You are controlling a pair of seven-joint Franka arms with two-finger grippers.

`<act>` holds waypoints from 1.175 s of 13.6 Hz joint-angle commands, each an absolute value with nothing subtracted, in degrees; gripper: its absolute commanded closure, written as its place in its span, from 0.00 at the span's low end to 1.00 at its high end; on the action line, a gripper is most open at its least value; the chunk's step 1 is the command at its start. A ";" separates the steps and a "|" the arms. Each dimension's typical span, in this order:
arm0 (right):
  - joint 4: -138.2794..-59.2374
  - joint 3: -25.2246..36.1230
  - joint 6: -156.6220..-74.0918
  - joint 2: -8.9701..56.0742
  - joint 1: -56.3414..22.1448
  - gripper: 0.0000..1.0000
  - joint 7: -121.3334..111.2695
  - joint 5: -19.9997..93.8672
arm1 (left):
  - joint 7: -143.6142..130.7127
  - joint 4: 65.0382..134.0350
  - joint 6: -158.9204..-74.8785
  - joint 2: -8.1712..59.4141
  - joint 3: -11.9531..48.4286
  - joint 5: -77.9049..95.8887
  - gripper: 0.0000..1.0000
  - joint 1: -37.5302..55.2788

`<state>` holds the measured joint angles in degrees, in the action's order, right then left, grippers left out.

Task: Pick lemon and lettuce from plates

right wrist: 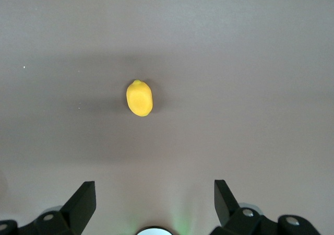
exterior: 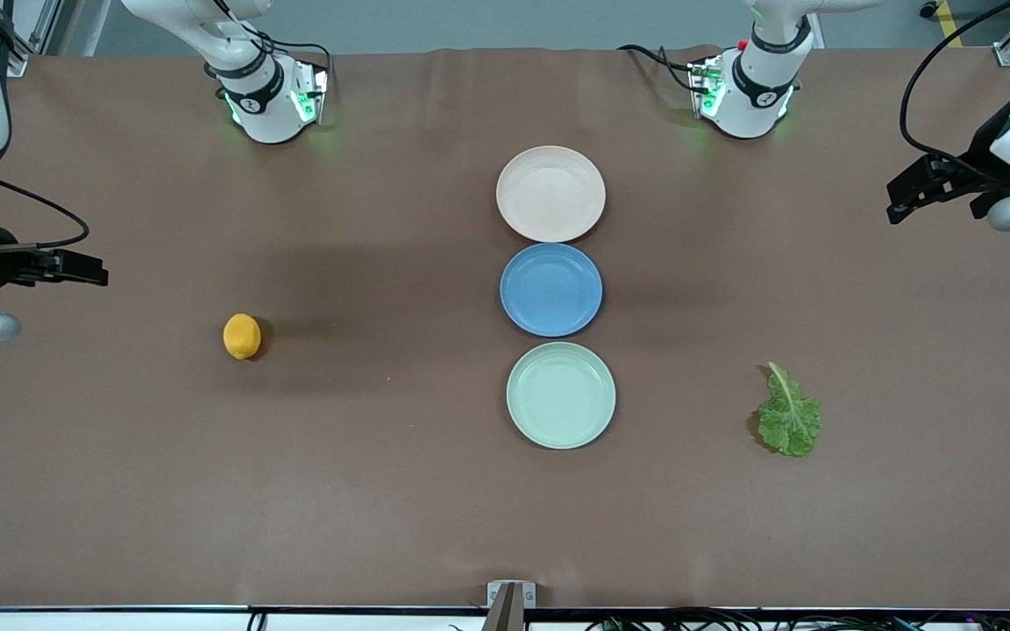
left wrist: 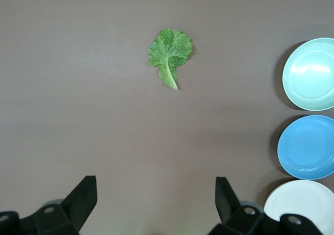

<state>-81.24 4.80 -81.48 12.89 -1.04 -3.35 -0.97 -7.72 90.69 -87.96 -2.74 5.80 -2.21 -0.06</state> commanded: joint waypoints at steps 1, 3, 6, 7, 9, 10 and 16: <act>-87.69 4.04 -83.48 6.53 0.00 0.00 -2.72 -0.70 | -8.26 91.49 -88.33 -3.78 5.71 -1.41 0.00 0.00; -90.78 4.04 -85.25 3.53 -0.17 0.00 -2.72 -0.79 | -8.35 91.32 -88.42 -3.60 5.71 -1.67 0.00 0.00; -93.68 3.87 -86.48 0.19 -0.09 0.00 -2.72 -0.79 | -8.17 90.62 -88.68 -3.08 5.71 -1.93 0.00 0.00; -95.17 3.87 -87.79 -1.22 0.09 0.00 -2.72 -0.88 | -7.83 90.27 -88.68 -2.99 5.71 -2.02 0.00 -0.09; -97.64 3.87 -89.64 -3.16 0.09 0.00 -2.72 -0.88 | -7.56 89.91 -88.68 -2.90 5.54 -2.20 0.00 0.00; -98.08 3.87 -90.00 -3.69 0.09 0.00 -2.72 -0.88 | -7.38 89.74 -88.68 -2.90 5.54 -2.20 0.00 0.00; -98.09 3.69 -90.35 -4.83 0.53 0.00 -2.90 -0.88 | -7.29 89.38 -88.51 -2.81 5.54 -2.20 0.00 0.00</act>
<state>-95.76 4.66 -89.24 -2.59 -0.68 -3.35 -0.97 -7.84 90.02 -88.60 -2.74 5.76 -2.21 -0.07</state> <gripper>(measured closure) 0.000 0.000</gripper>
